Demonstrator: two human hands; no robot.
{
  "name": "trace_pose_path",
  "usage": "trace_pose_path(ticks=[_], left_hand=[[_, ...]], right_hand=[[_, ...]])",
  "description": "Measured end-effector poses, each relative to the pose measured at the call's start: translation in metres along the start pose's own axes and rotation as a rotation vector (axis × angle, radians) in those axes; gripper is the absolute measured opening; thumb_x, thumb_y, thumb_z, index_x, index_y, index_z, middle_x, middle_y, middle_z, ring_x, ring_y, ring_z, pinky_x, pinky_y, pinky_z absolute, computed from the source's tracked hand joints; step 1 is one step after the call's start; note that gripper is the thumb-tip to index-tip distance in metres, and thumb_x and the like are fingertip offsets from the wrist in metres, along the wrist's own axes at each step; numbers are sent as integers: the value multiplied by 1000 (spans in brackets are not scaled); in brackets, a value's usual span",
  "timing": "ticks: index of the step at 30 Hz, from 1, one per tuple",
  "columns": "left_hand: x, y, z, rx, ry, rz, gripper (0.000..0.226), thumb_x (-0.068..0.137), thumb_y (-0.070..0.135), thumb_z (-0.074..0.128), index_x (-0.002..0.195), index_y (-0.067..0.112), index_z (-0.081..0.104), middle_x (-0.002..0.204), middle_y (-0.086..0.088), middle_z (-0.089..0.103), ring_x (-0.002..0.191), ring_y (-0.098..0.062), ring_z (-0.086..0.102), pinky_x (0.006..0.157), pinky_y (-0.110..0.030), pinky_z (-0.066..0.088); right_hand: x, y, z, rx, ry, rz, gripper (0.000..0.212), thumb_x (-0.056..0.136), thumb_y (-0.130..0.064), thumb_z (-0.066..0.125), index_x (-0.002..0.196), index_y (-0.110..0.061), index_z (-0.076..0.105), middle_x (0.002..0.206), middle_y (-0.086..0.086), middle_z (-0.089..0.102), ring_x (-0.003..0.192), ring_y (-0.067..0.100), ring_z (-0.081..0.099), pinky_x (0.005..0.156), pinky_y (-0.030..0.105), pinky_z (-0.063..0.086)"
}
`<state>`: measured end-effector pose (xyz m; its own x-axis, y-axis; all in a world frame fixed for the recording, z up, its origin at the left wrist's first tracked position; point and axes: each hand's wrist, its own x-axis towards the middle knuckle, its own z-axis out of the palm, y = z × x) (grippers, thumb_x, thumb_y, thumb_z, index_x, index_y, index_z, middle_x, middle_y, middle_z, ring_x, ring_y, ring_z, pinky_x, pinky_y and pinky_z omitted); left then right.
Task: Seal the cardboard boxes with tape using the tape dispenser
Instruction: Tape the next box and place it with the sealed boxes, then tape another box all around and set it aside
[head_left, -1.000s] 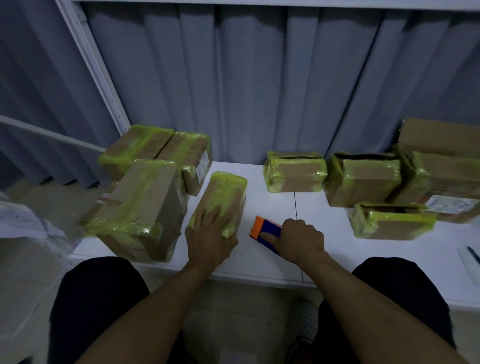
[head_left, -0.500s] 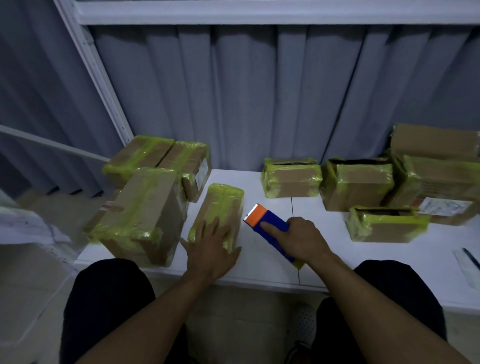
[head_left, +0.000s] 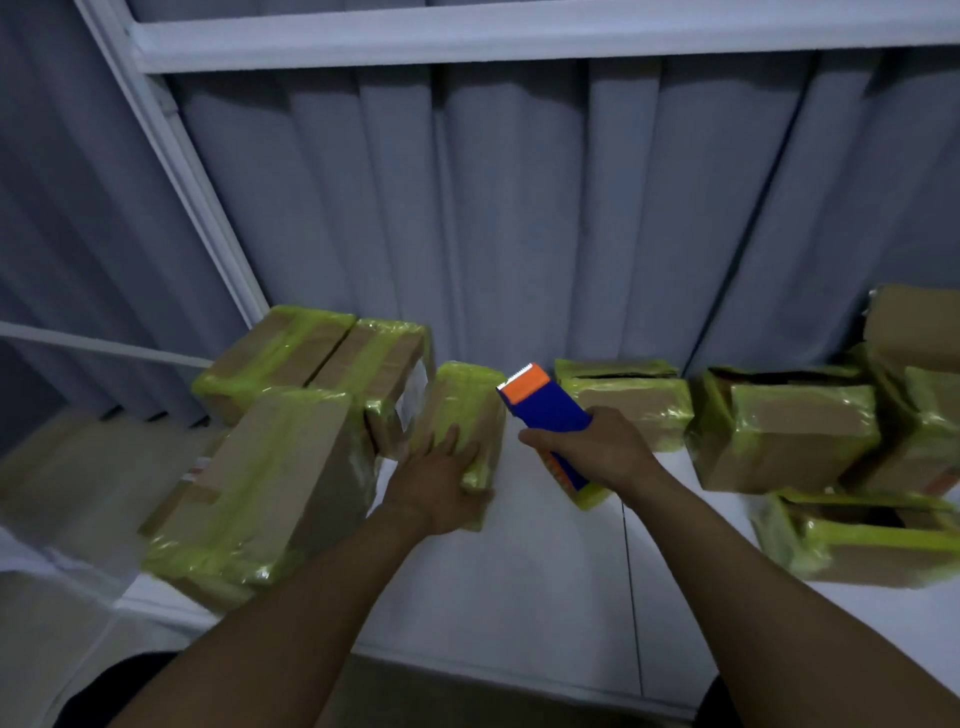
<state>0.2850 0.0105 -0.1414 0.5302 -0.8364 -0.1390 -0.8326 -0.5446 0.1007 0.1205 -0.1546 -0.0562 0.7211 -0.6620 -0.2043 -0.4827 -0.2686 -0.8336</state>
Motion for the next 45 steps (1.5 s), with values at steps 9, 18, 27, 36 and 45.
trace_pose_path(ticks=[9,18,27,36,45], left_hand=[[83,-31,-2,6,66,-190,70,98,58,36,157,39,5,166,4,-8,153,-29,-4,118,-56,-3],[110,-32,-6,34,121,-263,79,94,72,22,158,32,0,166,-3,-9,153,-30,-5,116,-59,-13],[131,61,-25,-258,220,173,60,94,36,64,147,13,44,155,-8,39,143,-24,35,117,-29,22],[190,109,20,-426,44,134,93,79,36,79,154,17,29,160,-2,26,145,-30,31,111,-48,38],[137,91,14,-380,271,172,74,61,53,84,128,41,55,125,13,55,112,-14,58,89,-35,52]], right_hand=[[51,20,21,-16,3,28,46,70,-57,87,87,-19,66,80,-3,70,73,10,67,55,21,43],[51,19,11,54,12,37,39,73,-53,86,82,-20,67,78,-1,71,68,11,67,55,20,44],[24,57,-63,145,168,158,40,72,-45,89,74,-11,67,67,5,67,61,17,61,57,26,45],[34,96,-94,141,229,229,41,73,-51,87,86,-16,69,79,1,69,73,14,68,59,25,49],[17,92,-104,150,246,198,46,71,-54,87,91,-16,70,85,5,73,81,21,72,66,31,55]])
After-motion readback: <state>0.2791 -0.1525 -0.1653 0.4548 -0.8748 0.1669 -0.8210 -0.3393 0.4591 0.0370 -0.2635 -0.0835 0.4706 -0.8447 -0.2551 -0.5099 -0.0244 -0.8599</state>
